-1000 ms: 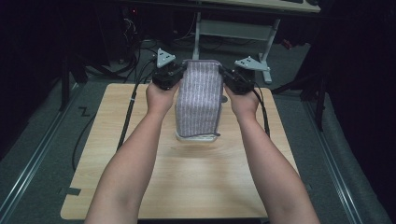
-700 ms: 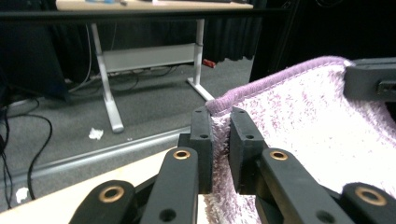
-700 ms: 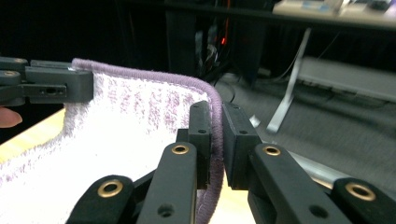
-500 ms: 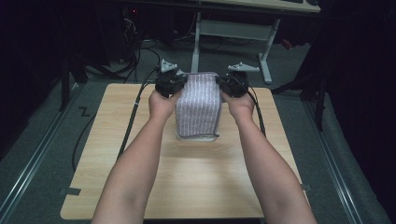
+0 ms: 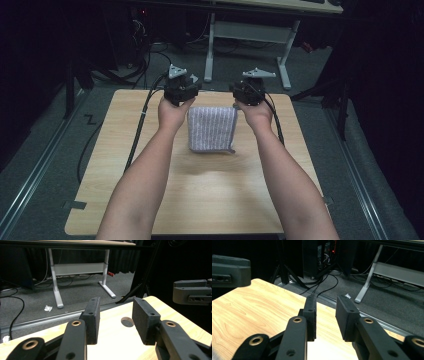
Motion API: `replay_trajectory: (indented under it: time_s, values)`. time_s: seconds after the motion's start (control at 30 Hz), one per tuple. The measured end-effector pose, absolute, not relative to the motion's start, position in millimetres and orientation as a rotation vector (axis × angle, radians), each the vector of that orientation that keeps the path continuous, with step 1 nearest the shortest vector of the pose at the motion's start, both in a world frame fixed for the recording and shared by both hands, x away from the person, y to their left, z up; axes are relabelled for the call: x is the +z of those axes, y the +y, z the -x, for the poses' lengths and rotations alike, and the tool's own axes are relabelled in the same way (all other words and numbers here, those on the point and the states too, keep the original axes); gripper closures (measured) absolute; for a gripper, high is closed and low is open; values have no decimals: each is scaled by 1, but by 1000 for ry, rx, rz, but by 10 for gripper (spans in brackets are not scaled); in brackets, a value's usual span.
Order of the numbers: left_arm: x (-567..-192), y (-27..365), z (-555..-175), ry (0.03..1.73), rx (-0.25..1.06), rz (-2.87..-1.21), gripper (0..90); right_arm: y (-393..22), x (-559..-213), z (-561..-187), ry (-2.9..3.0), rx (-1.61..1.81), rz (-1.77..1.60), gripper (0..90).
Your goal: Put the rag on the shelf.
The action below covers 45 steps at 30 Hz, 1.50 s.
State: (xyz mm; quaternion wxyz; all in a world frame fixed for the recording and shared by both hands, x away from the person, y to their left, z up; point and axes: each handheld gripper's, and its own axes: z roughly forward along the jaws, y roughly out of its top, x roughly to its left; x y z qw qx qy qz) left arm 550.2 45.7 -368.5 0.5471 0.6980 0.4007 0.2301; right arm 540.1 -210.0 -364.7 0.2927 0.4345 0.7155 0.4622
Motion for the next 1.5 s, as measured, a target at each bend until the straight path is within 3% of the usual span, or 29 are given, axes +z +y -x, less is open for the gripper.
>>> replay_trajectory:
  time_s: [0.33,0.47,0.8,1.13,1.5]
  values:
    - [-361,57,-530,939,595,-1637,596,-212,-360,-521,1894,1259,-1134,634]
    - [-359,57,-518,910,642,-1659,590,-212,-355,-505,1886,1286,-1120,566]
    - [-358,72,-487,899,617,-1659,562,-216,-355,-474,1864,1295,-1093,530]
    - [-383,91,-446,871,566,-1650,531,-230,-374,-427,1880,1273,-1039,459]
    - [-436,112,-396,886,524,-1726,511,-233,-414,-387,1954,1220,-1033,454]
